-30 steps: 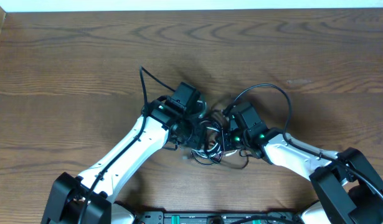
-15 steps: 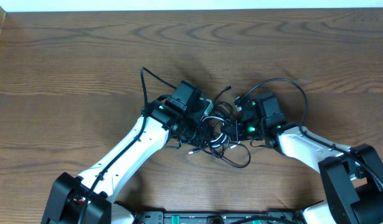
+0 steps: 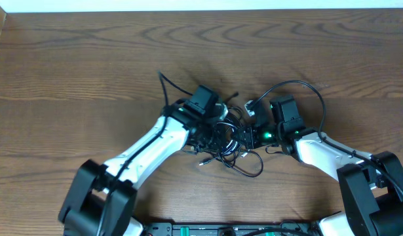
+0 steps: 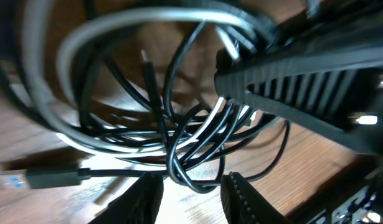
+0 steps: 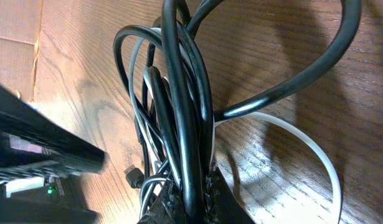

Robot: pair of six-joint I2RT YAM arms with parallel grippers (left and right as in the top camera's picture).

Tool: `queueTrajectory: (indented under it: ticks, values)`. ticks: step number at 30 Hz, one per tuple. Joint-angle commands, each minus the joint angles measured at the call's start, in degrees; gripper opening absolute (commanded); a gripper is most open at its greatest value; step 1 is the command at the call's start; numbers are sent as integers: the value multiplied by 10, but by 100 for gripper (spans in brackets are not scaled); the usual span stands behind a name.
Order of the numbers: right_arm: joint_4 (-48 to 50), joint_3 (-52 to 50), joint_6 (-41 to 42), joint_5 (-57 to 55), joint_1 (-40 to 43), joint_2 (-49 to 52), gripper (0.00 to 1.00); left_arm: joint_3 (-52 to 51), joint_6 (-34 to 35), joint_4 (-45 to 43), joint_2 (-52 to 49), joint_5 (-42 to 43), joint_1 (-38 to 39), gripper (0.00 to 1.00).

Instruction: Untangle cables

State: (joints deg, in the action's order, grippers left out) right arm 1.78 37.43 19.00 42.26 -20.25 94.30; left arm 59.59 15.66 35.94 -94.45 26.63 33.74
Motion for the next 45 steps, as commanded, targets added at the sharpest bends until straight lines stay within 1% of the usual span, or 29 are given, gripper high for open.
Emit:
queueTrajectory:
  ticks: [1, 6, 10, 11, 12, 17, 23, 24, 27, 28, 29, 35, 38, 42, 45]
  values:
    - [3, 0, -11, 23, 5, 5, 1, -4, 5, -4, -30, -10, 13, 36]
    - [3, 0, -11, 23, 5, 5, 1, -4, 5, -2, -50, -63, 13, 37]
    - [3, 0, -11, 22, 5, 5, 1, -5, 5, -5, -56, -64, 13, 38]
    - [3, 0, -12, 23, 4, 5, 1, -5, 5, -7, -56, -64, 13, 40]
    - [3, 0, -14, 22, 4, 5, 1, -5, 5, -10, -56, -64, 13, 41]
    - [3, 0, -15, 22, 4, 5, 1, -8, 5, -19, -56, -64, 16, 41]
    - [2, 0, -15, 22, 4, 5, 1, -30, 5, -61, -56, -64, 36, 40]
    - [2, 0, -15, 22, 4, 5, 1, -35, 5, -70, -56, -64, 41, 38]
    - [2, 0, -15, 22, 4, 5, 1, -43, 5, -82, -56, -69, 46, 27]
    - [2, 0, -16, 22, 4, 5, 1, -43, 5, -82, -56, -74, 46, 15]
    - [2, 0, -17, 22, 5, 5, 1, -43, 5, -82, -55, -77, 46, 8]
    - [-3, 0, -24, 11, 4, 5, 1, -37, 5, -77, -28, -77, 43, 7]
    - [-6, 0, -24, -4, 4, 5, 1, -37, 5, -73, 7, -76, 43, 7]
    - [-29, 0, -23, -58, 4, 5, 1, -37, 6, -63, 70, -77, 43, 7]
    - [-35, 0, -23, -83, 4, 5, 1, -37, 21, -60, 111, -77, 43, 7]
